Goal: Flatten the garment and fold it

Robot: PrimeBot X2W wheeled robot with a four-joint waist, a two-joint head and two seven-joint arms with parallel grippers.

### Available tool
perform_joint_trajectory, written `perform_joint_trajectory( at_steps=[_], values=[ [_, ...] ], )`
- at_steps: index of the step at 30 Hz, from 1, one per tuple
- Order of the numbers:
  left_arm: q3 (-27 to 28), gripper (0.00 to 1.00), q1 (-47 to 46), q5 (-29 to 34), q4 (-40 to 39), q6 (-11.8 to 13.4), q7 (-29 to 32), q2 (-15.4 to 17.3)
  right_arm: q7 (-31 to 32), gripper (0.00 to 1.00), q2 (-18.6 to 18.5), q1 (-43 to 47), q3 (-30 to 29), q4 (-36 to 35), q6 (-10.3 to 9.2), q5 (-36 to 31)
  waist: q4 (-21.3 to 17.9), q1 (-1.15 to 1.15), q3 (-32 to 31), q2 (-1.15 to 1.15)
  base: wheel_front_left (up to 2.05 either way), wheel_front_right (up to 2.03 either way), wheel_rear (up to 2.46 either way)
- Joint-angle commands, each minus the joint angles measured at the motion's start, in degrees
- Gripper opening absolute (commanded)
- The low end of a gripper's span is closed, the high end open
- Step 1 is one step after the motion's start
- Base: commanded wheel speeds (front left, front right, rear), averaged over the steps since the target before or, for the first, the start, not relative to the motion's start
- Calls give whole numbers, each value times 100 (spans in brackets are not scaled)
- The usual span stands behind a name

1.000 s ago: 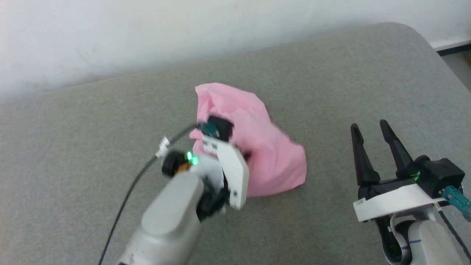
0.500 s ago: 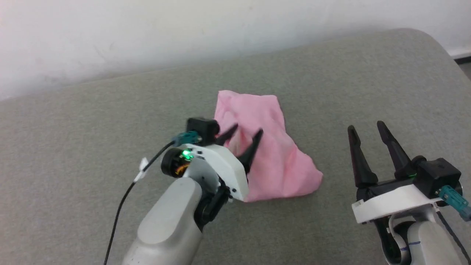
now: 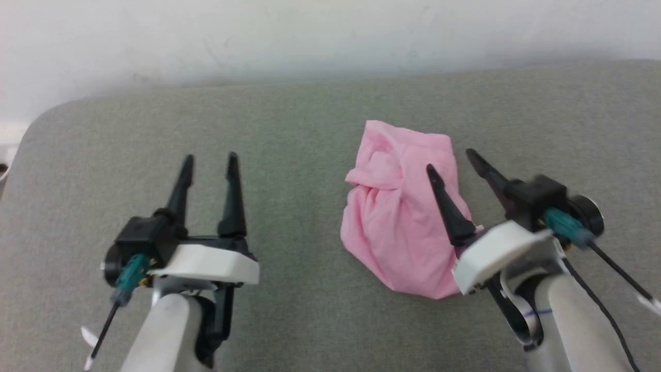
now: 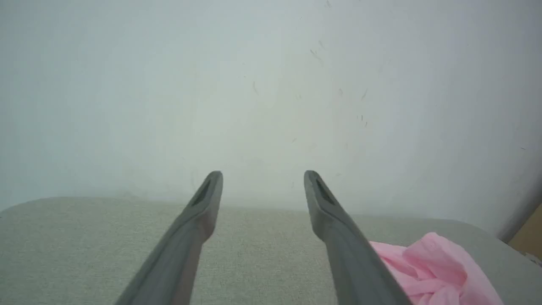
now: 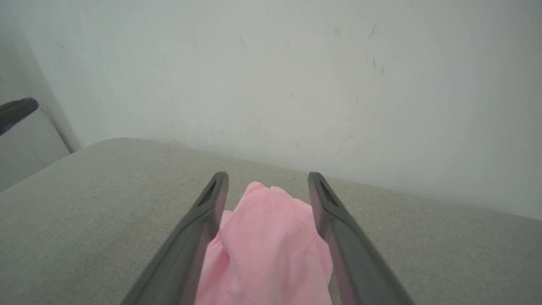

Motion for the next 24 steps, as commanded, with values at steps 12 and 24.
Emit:
perform_joint_trajectory(
  at_steps=[12, 24],
  values=[
    [794, 100, 499, 918, -794, -240, -25, -473, 3308, 100, -79, -1351, 223, 1044, -6, -754, 743, 0, 626, 0, 0, 0, 0],
    [890, 100, 506, 925, -594, -458, -26, -598, 3638, 0, -113, -1270, 36, 219, -6, -630, 869, 0, 502, 0, 0, 0, 0]
  ],
)
